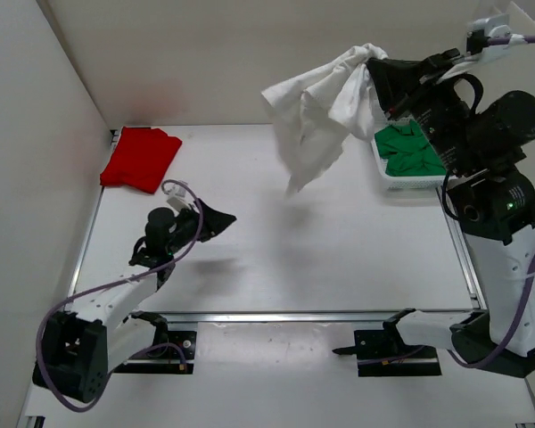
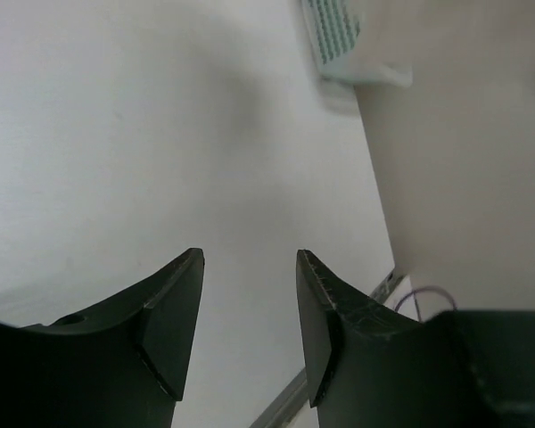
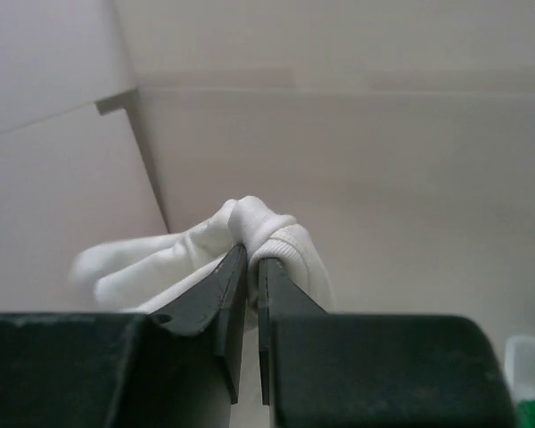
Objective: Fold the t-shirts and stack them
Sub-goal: Move the tshirt to the center of the board
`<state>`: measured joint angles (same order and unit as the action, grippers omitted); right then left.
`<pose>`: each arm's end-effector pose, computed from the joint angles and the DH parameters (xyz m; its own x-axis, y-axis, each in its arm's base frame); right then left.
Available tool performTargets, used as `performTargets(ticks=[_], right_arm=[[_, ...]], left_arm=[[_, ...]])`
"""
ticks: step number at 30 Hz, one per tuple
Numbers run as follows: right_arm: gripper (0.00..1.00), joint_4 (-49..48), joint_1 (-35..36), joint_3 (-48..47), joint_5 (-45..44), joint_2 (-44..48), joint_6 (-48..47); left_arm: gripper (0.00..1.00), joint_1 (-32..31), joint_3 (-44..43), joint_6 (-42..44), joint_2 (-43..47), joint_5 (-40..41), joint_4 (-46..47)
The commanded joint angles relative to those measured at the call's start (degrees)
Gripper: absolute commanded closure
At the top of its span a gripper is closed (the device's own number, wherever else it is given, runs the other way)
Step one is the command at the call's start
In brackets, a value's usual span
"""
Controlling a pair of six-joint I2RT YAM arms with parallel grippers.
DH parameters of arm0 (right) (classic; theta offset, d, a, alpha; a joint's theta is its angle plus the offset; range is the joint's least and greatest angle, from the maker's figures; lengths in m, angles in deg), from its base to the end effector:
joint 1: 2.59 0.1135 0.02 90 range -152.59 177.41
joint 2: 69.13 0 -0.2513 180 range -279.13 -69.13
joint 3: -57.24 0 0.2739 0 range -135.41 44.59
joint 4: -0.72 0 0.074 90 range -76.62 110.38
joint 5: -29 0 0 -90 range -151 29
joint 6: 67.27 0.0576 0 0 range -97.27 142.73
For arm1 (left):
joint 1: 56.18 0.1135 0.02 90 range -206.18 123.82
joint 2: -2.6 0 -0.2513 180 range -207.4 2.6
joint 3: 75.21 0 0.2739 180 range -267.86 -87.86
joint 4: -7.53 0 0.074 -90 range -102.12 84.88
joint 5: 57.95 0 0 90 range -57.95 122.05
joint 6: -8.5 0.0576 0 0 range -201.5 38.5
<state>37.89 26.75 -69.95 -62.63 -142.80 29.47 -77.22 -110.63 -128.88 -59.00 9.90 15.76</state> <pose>0.2087 0.1154 0.6119 0.1890 0.2408 -0.9520 -0.4916 0.8624 0.1206 0.2418 -0.1163 0.1745 -0.6858 -0.4664 -0.5587 0.2402 0.5796 -0.7787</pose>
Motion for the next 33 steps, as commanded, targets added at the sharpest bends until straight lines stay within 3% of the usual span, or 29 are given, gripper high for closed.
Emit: performTargets(ticks=[1, 4, 6, 10, 12, 14, 19, 21, 22, 24, 26, 29, 31, 33], right_arm=[[1.00, -5.3, -0.6, 1.7, 7.4, -1.7, 3.4], [1.00, -12.6, -11.2, 13.1, 18.2, 0.7, 12.0], [1.00, -20.9, -16.3, 30.9, 29.2, 1.9, 22.2], [1.00, -36.5, -18.2, 56.0, 34.4, 0.4, 31.0], [1.00, -41.2, -17.7, 63.0, 34.6, -1.8, 32.8], [1.00, -42.1, -17.4, 65.8, 32.4, -5.1, 32.5], [1.00, -35.1, -19.8, 60.9, 27.4, -14.9, 28.6], [0.93, -33.0, -20.6, 58.9, 26.5, -15.7, 26.9], [0.89, -32.4, -20.8, 58.1, 25.2, -15.5, 26.6], [0.64, -30.6, -20.1, 57.9, 21.5, -13.5, 25.0], [0.53, -26.2, -18.8, 58.9, 15.8, -10.0, 22.7], [0.50, -25.5, -15.7, 66.3, 12.1, -3.8, 22.5], [0.53, -25.7, -13.3, 71.9, 10.9, 0.2, 22.9], [0.63, -25.8, -9.3, 78.0, 10.8, 4.8, 22.4]], left_arm=[[0.43, 7.4, 0.4, -2.1, 6.0, -3.2, -2.0], [0.40, 15.0, 1.3, -2.9, 10.3, -4.7, -3.6], [0.40, 16.7, 1.8, -2.5, 12.6, -4.2, -5.5], [0.39, 13.4, 3.9, -0.7, 10.1, -2.7, -6.5], [0.38, 12.2, 4.7, 1.0, 6.7, 0.7, -6.6], [0.39, 12.4, 5.0, 0.9, 2.3, 2.7, -4.1], [0.41, 11.0, 0.7, -0.6, -8.4, 5.0, -0.2], [0.40, 9.6, -0.5, 1.2, -8.5, 5.8, -2.1], [0.37, 8.9, -1.1, 3.3, -7.0, 7.5, -3.5], [0.32, 6.9, -0.5, 6.0, -3.5, 11.4, -8.3], [0.25, 3.3, 0.5, 10.2, 3.3, 17.0, -12.2], [0.25, -1.4, 1.8, 12.8, 11.5, 22.1, -20.8], [0.31, -3.0, 3.2, 14.3, 16.0, 22.0, -26.1], [0.34, -4.4, 4.3, 15.6, 21.2, 22.1, -33.9]])
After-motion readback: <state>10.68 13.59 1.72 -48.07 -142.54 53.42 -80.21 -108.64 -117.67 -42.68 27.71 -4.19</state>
